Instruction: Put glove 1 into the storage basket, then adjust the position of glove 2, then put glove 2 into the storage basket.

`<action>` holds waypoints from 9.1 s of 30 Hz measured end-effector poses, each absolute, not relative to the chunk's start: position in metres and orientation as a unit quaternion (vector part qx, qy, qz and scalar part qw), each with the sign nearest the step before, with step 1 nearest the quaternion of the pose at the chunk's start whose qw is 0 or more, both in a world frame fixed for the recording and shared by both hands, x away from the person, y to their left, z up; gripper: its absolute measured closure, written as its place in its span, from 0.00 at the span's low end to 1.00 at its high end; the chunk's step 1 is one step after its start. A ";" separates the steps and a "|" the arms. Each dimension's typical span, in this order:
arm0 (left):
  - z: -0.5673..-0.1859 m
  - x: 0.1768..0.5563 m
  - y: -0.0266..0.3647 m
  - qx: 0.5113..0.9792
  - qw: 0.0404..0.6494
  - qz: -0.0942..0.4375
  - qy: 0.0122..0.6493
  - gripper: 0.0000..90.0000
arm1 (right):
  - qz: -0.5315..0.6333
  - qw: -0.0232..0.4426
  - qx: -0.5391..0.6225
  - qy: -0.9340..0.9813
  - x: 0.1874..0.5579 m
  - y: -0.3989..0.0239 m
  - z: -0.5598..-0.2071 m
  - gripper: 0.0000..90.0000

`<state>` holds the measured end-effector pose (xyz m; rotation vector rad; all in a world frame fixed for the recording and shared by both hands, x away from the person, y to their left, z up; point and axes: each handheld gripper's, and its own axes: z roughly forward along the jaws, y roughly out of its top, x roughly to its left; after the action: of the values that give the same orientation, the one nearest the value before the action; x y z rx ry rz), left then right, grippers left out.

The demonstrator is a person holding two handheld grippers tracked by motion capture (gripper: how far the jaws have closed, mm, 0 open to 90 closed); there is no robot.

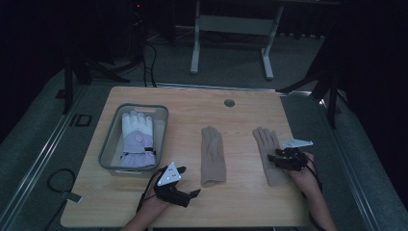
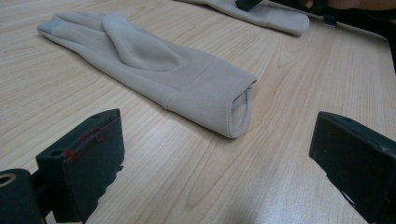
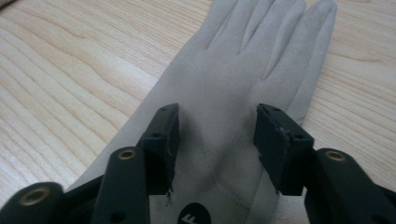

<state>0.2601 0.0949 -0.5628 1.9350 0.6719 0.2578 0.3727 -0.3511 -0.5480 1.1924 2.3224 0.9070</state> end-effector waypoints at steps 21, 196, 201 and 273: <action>-0.563 0.260 0.095 0.804 0.513 0.109 0.281 0.04 | 0.327 0.228 0.534 0.745 0.360 -0.325 -0.529 0.93; -0.553 0.288 0.027 0.885 0.419 0.079 0.186 0.25 | 0.350 0.178 0.348 0.851 0.387 -0.142 -0.546 0.86; -0.554 0.288 0.020 0.889 0.411 0.093 0.177 0.25 | 0.351 0.184 0.364 0.843 0.386 -0.141 -0.547 0.86; -0.445 0.289 0.114 0.914 0.315 0.178 0.183 0.91 | 0.435 0.177 0.295 0.832 0.384 -0.068 -0.426 0.90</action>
<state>0.2894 0.1138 -0.4447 2.4089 0.4813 0.4704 0.3836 -0.0678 -0.4261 0.8342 2.3562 1.2311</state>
